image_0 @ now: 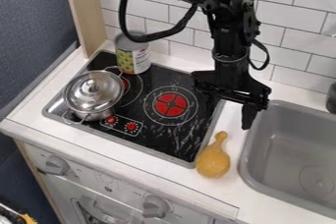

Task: Move the can from the left to the right of stove.

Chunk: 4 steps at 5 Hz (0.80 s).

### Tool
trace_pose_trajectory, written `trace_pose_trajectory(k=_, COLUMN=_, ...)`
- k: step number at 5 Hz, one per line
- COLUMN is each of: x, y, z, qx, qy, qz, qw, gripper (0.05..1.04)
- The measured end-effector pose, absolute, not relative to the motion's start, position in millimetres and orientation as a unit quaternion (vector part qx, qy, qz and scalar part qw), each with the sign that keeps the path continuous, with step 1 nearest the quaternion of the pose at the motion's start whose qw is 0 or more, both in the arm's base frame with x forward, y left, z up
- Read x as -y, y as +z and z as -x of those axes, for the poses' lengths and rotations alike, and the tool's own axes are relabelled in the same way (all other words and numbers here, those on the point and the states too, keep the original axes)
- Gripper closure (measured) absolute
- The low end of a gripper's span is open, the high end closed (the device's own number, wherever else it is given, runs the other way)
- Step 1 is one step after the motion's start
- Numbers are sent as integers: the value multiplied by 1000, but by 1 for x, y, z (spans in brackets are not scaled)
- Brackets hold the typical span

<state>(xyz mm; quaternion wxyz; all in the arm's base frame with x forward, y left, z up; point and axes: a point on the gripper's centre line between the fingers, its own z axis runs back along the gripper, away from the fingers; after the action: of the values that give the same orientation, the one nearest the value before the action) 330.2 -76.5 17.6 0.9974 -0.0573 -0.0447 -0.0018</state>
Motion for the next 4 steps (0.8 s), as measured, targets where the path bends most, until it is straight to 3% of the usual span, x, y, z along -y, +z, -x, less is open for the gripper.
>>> trace_pose_trajectory(k=1, x=74, y=5, z=-324, qx=26, qy=6, qz=51, qw=998, gripper=83)
trace_pose_trajectory(k=4, x=27, y=49, z=-310, qx=91, qy=151, qz=3, qw=984, gripper=83)
